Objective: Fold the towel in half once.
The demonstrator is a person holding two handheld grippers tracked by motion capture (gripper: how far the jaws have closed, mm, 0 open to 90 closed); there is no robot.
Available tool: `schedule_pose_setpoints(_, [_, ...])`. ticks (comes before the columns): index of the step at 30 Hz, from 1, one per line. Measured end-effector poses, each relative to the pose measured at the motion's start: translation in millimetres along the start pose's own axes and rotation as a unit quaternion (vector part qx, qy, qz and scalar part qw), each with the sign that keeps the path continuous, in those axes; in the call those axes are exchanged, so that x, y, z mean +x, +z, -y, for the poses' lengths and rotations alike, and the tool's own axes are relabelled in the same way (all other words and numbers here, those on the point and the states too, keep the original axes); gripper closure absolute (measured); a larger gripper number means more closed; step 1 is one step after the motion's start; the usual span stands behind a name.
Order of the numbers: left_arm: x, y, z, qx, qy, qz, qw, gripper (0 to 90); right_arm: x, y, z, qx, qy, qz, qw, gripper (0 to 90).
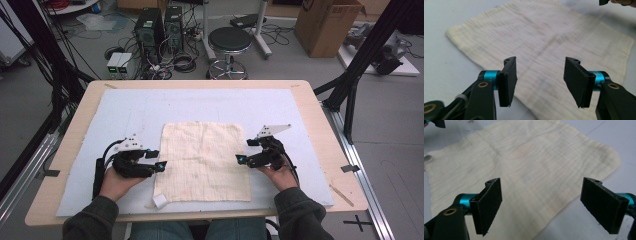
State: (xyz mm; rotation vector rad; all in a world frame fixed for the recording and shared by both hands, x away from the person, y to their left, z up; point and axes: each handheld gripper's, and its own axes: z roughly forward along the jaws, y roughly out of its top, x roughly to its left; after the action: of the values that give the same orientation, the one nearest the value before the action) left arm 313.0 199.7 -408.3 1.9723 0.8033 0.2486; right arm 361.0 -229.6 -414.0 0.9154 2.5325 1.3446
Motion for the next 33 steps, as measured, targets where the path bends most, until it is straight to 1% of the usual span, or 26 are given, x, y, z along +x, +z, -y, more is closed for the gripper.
schedule_pose_setpoints(2, [4.8, 4.3, -7.4, 0.008, 0.006, -0.006, 0.9999, 44.9, -5.1, -0.1, -4.1, -0.002, -0.004, 0.005, 1.0000, 20.9])
schedule_pose_setpoints(3, [6.8, 7.2, -10.7, 0.007, 0.006, -0.009, 0.9999, 45.0, -9.6, -0.8, -7.3, -0.002, -0.003, 0.006, 1.0000, 22.1])
schedule_pose_setpoints(4, [8.7, 9.8, -13.6, 0.004, 0.000, -0.009, 0.9999, 45.4, -17.2, -2.2, -13.1, -0.002, 0.002, 0.008, 1.0000, 24.6])
schedule_pose_setpoints(5, [11.8, 11.9, -16.9, 0.010, 0.003, -0.010, 0.9999, 45.4, -17.2, -2.2, -13.1, -0.002, 0.002, 0.008, 1.0000, 24.6])
schedule_pose_setpoints(6, [14.3, 14.4, -20.1, 0.012, 0.003, -0.011, 0.9999, 45.5, -20.5, -2.7, -15.9, -0.002, 0.003, 0.011, 0.9999, 26.5])
schedule_pose_setpoints(7, [17.3, 16.5, -22.9, 0.011, 0.001, -0.012, 0.9999, 46.1, -24.1, -3.1, -18.6, -0.002, 0.006, 0.013, 0.9999, 29.8])
schedule_pose_setpoints(8, [20.5, 18.6, -25.7, 0.006, -0.009, -0.012, 0.9999, 46.8, -28.4, -2.6, -21.6, -0.002, 0.005, 0.014, 0.9999, 31.7])
schedule_pose_setpoints(9, [24.6, 20.5, -28.5, 0.005, -0.013, -0.013, 0.9998, 47.5, -32.1, -2.4, -24.6, 0.004, 0.005, 0.020, 0.9998, 34.5])
schedule_pose_setpoints(10, [27.8, 22.3, -30.7, -0.002, -0.021, -0.018, 0.9996, 48.0, -36.0, -1.7, -27.4, 0.006, 0.003, 0.024, 0.9997, 36.6])
schedule_pose_setpoints(11, [31.9, 24.0, -32.8, -0.007, -0.029, -0.018, 0.9994, 49.1, -39.3, -1.2, -29.6, 0.005, 0.005, 0.024, 0.9997, 39.7])
schedule_pose_setpoints(12, [36.0, 25.9, -35.7, -0.003, -0.033, -0.022, 0.9992, 49.4, -43.4, -0.2, -31.9, 0.003, 0.002, 0.024, 0.9997, 41.9])
schedule_pose_setpoints(13, [39.7, 27.7, -38.4, 0.000, -0.032, -0.028, 0.9991, 49.8, -46.3, 1.0, -34.0, 0.006, 0.005, 0.025, 0.9997, 43.4])
schedule_pose_setpoints(15, [46.2, 30.7, -42.7, -0.008, -0.037, -0.038, 0.9985, 51.1, -52.0, 3.7, -38.6, 0.012, 0.008, 0.031, 0.9994, 45.9])
schedule_pose_setpoints(16, [50.0, 32.5, -45.5, -0.003, -0.039, -0.043, 0.9983, 52.1, -54.7, 4.8, -40.1, 0.006, 0.004, 0.033, 0.9994, 47.4])
schedule_pose_setpoints(17, [53.8, 34.3, -48.3, 0.003, -0.037, -0.049, 0.9981, 52.3, -56.9, 6.0, -41.8, 0.004, 0.007, 0.036, 0.9993, 47.7])
schedule_pose_setpoints(19, [60.5, 38.2, -52.6, 0.002, -0.041, -0.061, 0.9973, 52.5, -61.5, 9.0, -46.3, 0.007, 0.007, 0.042, 0.9991, 48.0])
schedule_pose_setpoints(20, [63.7, 40.3, -53.4, -0.004, -0.046, -0.069, 0.9965, 52.6, -63.6, 10.3, -49.0, 0.007, 0.004, 0.045, 0.9989, 48.0])
schedule_pose_setpoints(21, [67.6, 42.9, -54.1, -0.001, -0.050, -0.076, 0.9959, 53.5, -65.0, 11.4, -52.3, 0.010, 0.007, 0.049, 0.9987, 47.9])
schedule_pose_setpoints(22, [72.0, 45.5, -54.4, 0.005, -0.051, -0.083, 0.9952, 53.6, -66.9, 12.5, -55.0, 0.007, 0.008, 0.053, 0.9985, 48.9])
schedule_pose_setpoints(23, [75.4, 48.3, -54.3, 0.006, -0.057, -0.090, 0.9943, 53.6, -69.0, 13.6, -56.7, -0.002, 0.007, 0.056, 0.9984, 50.9])
schedule_pose_setpoints(25, [80.3, 52.5, -53.4, 0.002, -0.061, -0.099, 0.9932, 54.5, -73.9, 18.1, -58.1, -0.004, 0.013, 0.062, 0.9980, 51.7])
schedule_pose_setpoints(27, [83.6, 58.8, -51.8, -0.001, -0.066, -0.113, 0.9914, 55.8, -78.1, 23.4, -56.5, 0.003, 0.019, 0.065, 0.9977, 53.5])
schedule_pose_setpoints(28, [85.2, 61.9, -51.1, 0.003, -0.069, -0.114, 0.9910, 56.0, -80.5, 26.2, -55.1, 0.007, 0.021, 0.065, 0.9976, 54.7])
schedule_pose_setpoints(30, [87.3, 68.2, -50.0, 0.021, -0.065, -0.123, 0.9901, 56.8, -84.9, 31.4, -52.2, 0.015, 0.030, 0.060, 0.9976, 57.3])
schedule_pose_setpoints(33, [90.4, 76.3, -46.4, 0.035, -0.075, -0.132, 0.9878, 56.6, -89.7, 38.0, -48.9, 0.022, 0.042, 0.057, 0.9972, 61.2])
